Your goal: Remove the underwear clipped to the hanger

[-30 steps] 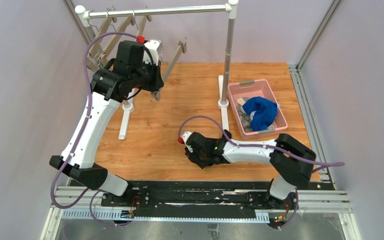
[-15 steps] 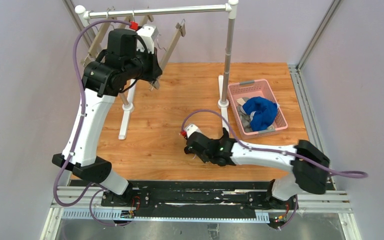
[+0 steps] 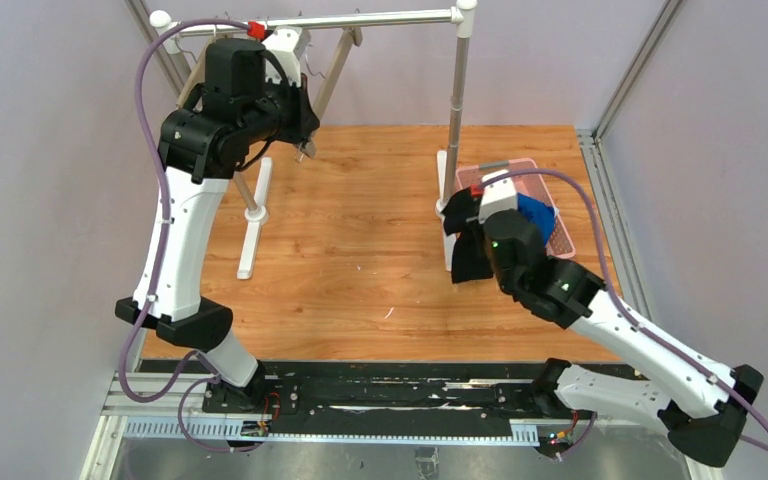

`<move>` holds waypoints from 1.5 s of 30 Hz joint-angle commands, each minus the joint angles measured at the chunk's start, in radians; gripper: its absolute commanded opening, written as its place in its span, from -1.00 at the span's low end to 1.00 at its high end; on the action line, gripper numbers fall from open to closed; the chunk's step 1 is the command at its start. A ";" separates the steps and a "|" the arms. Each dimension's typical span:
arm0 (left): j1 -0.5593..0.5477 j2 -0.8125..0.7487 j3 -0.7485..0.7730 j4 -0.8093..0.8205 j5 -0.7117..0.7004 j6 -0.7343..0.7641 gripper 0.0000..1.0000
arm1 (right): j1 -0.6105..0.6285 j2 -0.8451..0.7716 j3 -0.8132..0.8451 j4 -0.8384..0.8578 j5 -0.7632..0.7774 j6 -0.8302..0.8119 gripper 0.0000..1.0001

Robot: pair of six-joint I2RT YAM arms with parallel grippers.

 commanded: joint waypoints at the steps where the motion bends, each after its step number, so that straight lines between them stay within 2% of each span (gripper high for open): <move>1: 0.007 0.028 0.089 0.026 0.020 -0.012 -0.99 | -0.094 -0.047 0.092 0.127 0.069 -0.184 -0.99; 7: 0.010 0.043 0.099 0.034 0.027 -0.016 -1.00 | -0.231 -0.028 0.191 0.254 0.010 -0.290 -0.99; 11: 0.023 0.048 0.100 0.043 0.047 -0.020 -1.00 | -0.342 0.015 0.182 0.326 -0.034 -0.310 -0.99; 16: 0.042 0.051 0.110 0.059 0.077 -0.029 -1.00 | -0.539 0.110 0.117 0.350 -0.168 -0.225 -0.99; 19: 0.055 0.052 0.116 0.064 0.079 -0.033 -0.99 | -0.607 0.158 0.034 0.370 -0.229 -0.175 -0.99; 23: 0.064 0.054 0.117 0.072 0.083 -0.029 -1.00 | -0.633 0.212 -0.087 0.423 -0.313 -0.112 -0.99; 27: 0.068 0.060 0.112 0.094 0.073 -0.024 -1.00 | -0.635 0.271 -0.142 0.418 -0.336 -0.070 -0.99; 39: 0.070 0.065 0.078 0.190 0.058 -0.027 -1.00 | -0.636 0.405 -0.125 0.324 -0.404 -0.019 -0.99; 45: 0.071 0.095 0.080 0.204 0.047 -0.029 -1.00 | -0.636 0.404 -0.138 0.309 -0.443 -0.008 -0.99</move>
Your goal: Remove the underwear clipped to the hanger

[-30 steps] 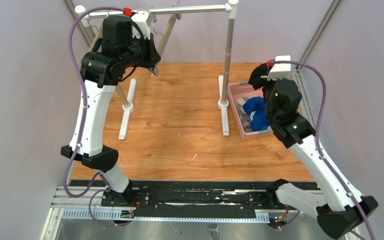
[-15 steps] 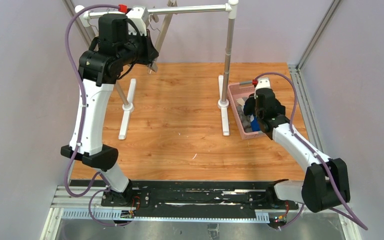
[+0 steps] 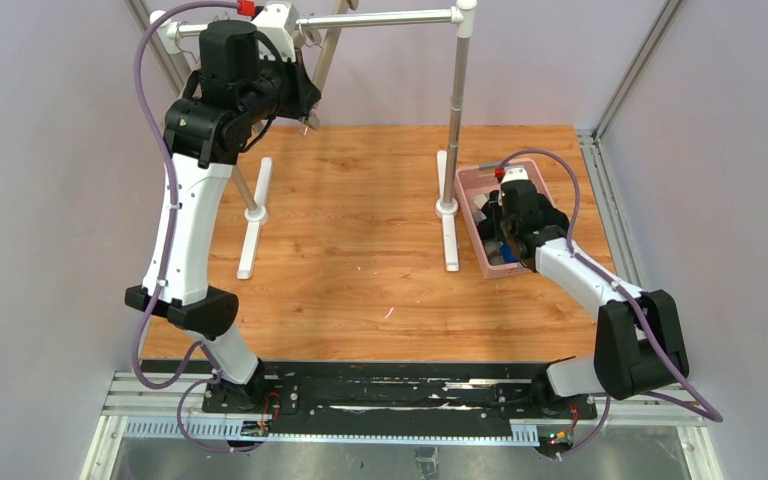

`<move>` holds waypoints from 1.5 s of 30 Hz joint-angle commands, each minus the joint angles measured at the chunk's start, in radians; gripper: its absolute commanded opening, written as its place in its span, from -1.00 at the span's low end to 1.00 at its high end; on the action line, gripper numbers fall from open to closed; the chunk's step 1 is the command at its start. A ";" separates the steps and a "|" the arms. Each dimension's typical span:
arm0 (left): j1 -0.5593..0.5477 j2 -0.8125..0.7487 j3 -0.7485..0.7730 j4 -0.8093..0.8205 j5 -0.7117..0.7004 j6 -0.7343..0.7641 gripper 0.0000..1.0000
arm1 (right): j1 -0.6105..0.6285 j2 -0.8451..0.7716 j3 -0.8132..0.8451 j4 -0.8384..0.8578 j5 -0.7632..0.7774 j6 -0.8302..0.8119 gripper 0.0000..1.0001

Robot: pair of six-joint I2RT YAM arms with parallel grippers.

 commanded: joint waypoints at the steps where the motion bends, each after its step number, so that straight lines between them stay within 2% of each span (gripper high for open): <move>1: 0.010 0.028 0.004 0.076 -0.009 -0.005 -1.00 | -0.014 -0.017 0.005 -0.017 -0.035 0.026 -0.99; 10: 0.011 0.047 -0.017 0.111 -0.015 -0.018 -0.98 | -0.015 -0.043 -0.016 -0.028 -0.029 0.022 -0.99; 12: 0.011 0.040 -0.039 0.114 -0.020 -0.021 -0.75 | -0.015 -0.040 -0.018 -0.031 -0.030 0.025 -0.99; 15: 0.011 0.013 -0.089 0.135 -0.028 -0.025 -0.23 | -0.014 -0.030 -0.011 -0.033 -0.035 0.024 -0.95; 17: 0.011 -0.011 -0.118 0.155 -0.032 -0.024 -0.10 | -0.015 -0.020 0.001 -0.039 -0.041 0.022 -0.69; 20: 0.011 -0.035 -0.127 0.164 -0.045 -0.028 -0.01 | -0.014 -0.012 0.020 -0.047 -0.047 0.019 -0.34; 25: 0.011 -0.063 -0.117 0.157 -0.056 -0.016 0.14 | -0.015 -0.024 0.055 -0.055 -0.060 -0.003 -0.13; 34: 0.011 -0.141 -0.171 0.150 -0.072 -0.010 0.38 | -0.015 -0.119 0.117 -0.106 -0.042 -0.045 -0.07; 45: 0.011 -0.333 -0.336 0.153 -0.194 0.038 0.41 | -0.013 -0.387 0.139 -0.152 -0.049 -0.032 -0.01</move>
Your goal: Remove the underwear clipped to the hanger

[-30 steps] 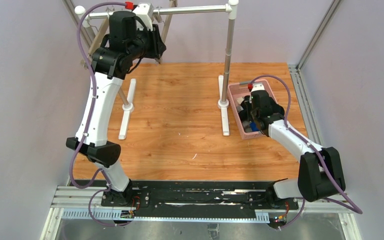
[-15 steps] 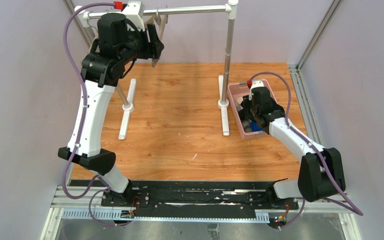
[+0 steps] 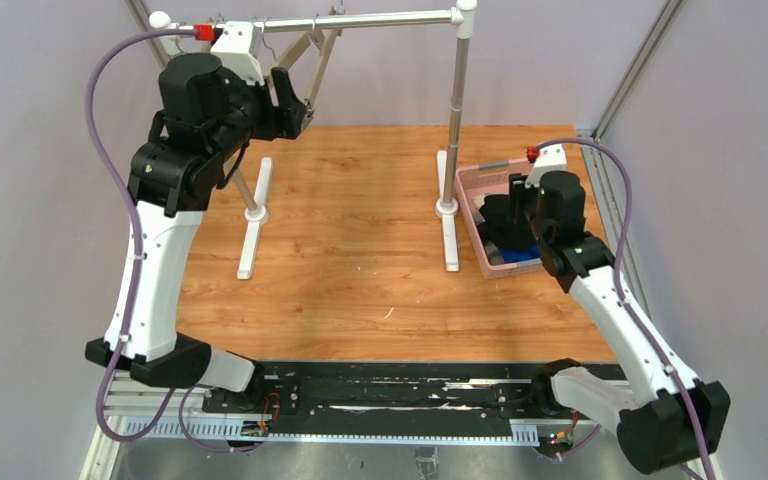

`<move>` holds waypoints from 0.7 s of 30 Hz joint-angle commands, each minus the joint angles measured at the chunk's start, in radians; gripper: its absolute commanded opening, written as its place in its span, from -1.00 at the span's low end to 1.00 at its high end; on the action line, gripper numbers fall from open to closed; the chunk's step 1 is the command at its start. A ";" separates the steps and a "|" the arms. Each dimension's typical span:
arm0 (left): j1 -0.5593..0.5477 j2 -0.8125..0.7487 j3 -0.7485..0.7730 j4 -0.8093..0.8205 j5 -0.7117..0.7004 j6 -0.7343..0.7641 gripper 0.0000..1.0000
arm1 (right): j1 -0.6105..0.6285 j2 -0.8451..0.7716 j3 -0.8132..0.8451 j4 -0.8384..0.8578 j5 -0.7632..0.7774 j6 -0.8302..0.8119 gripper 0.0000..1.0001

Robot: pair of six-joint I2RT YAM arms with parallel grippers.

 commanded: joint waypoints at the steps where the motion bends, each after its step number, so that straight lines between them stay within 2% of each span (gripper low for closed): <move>1: 0.006 -0.107 -0.056 0.019 -0.088 0.039 0.41 | -0.014 -0.104 0.052 -0.060 0.008 -0.007 0.02; 3: 0.006 -0.172 -0.104 0.032 -0.103 0.045 0.41 | -0.013 -0.147 0.061 -0.093 0.013 -0.003 0.30; 4: 0.006 -0.202 -0.139 0.038 -0.110 0.045 0.41 | -0.013 -0.173 0.067 -0.110 0.012 -0.002 0.32; 12: 0.006 -0.439 -0.372 0.060 -0.100 0.026 0.42 | -0.010 -0.317 0.068 -0.235 0.026 0.036 0.36; 21: 0.006 -0.749 -0.795 0.111 -0.066 -0.047 0.73 | -0.009 -0.485 0.058 -0.354 -0.009 0.046 0.38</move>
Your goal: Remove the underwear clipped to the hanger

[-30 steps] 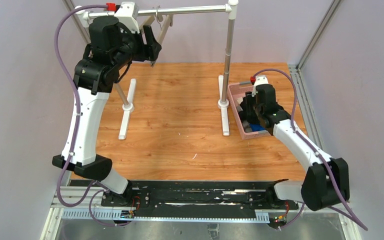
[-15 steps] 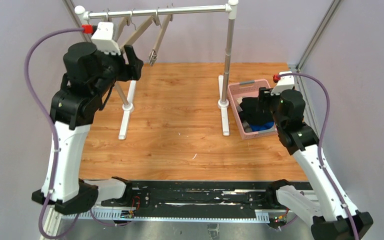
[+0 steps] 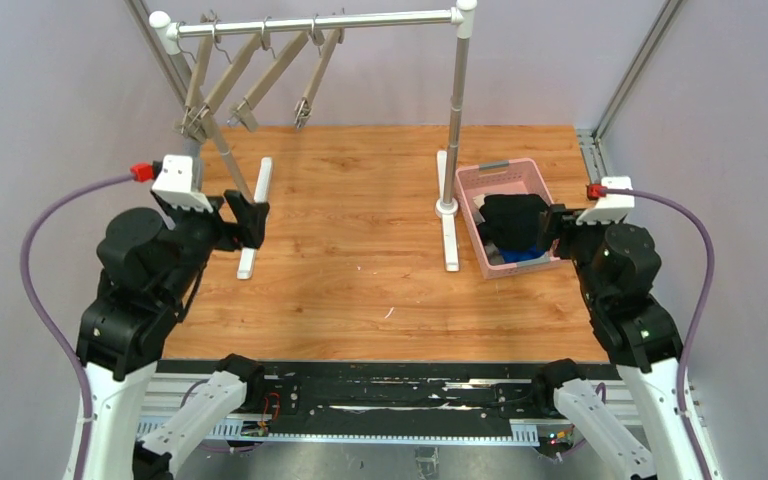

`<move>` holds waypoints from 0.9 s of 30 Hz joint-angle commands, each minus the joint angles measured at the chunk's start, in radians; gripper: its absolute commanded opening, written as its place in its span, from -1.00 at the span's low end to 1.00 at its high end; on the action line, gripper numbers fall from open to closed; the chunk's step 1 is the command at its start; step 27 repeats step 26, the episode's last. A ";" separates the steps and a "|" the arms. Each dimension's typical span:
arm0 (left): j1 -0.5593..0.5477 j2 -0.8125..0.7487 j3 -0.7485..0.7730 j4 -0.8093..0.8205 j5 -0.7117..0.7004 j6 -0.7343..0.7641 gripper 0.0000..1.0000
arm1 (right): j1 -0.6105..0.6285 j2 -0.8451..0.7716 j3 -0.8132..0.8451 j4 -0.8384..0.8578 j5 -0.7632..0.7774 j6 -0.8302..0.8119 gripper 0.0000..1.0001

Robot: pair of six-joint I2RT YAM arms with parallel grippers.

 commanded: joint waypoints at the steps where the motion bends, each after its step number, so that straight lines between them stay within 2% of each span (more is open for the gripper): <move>1: 0.006 -0.110 -0.201 0.031 0.034 -0.062 0.78 | -0.008 -0.073 0.002 -0.091 -0.031 0.022 0.39; 6: 0.006 -0.261 -0.406 0.061 0.073 -0.138 0.99 | -0.009 -0.184 -0.044 -0.109 -0.109 0.073 0.39; 9: 0.006 -0.339 -0.467 0.055 0.053 -0.164 0.99 | -0.009 -0.258 -0.080 -0.121 -0.133 0.097 0.39; 16: 0.006 -0.428 -0.518 -0.012 0.000 -0.214 0.96 | -0.008 -0.362 -0.136 -0.208 -0.100 0.113 0.40; 27: 0.005 -0.431 -0.568 -0.018 0.035 -0.251 0.96 | -0.009 -0.344 -0.137 -0.238 -0.091 0.102 0.40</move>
